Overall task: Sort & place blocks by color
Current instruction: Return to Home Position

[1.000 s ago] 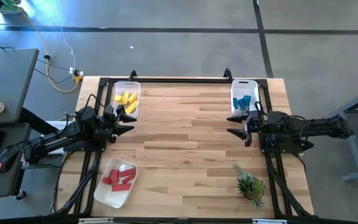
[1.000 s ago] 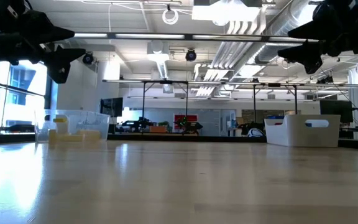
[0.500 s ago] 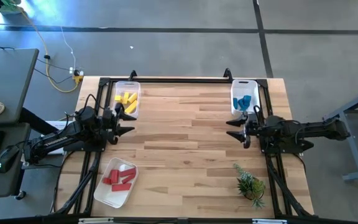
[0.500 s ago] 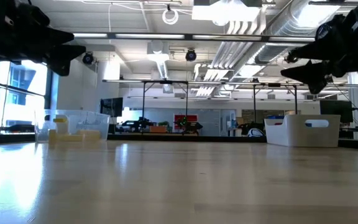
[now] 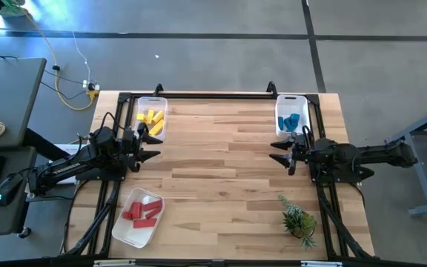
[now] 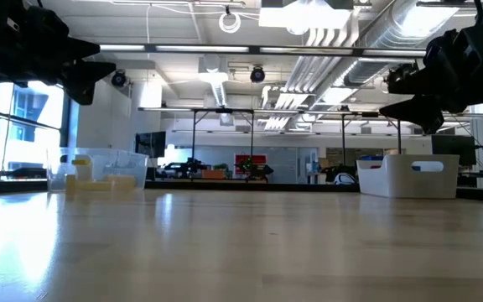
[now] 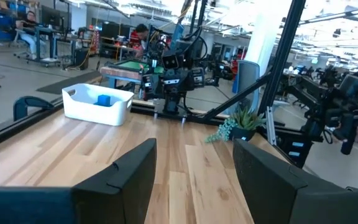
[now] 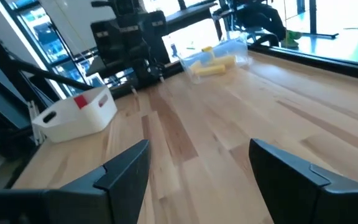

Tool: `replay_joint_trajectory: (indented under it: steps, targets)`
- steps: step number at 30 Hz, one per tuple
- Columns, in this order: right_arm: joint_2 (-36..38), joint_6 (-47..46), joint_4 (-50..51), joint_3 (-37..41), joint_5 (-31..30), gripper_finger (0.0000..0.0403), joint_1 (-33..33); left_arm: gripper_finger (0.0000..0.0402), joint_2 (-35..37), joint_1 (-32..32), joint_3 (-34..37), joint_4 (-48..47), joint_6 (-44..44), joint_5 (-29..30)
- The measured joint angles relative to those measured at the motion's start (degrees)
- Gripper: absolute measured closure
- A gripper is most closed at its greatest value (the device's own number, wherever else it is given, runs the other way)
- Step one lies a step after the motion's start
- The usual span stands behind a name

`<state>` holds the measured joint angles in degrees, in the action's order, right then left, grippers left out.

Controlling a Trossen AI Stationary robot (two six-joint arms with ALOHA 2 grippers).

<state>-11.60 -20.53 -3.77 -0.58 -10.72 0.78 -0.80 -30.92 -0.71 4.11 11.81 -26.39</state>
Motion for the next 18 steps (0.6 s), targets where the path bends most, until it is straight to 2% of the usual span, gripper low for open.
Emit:
replay_joint_trajectory:
  steps: [18]
  targets:
    - [-0.02, 0.00, 1.20, 0.00, 0.00, 0.0143, 0.00, 0.0200, 0.00, 0.00, 0.00, 0.01, 0.01, 0.00]
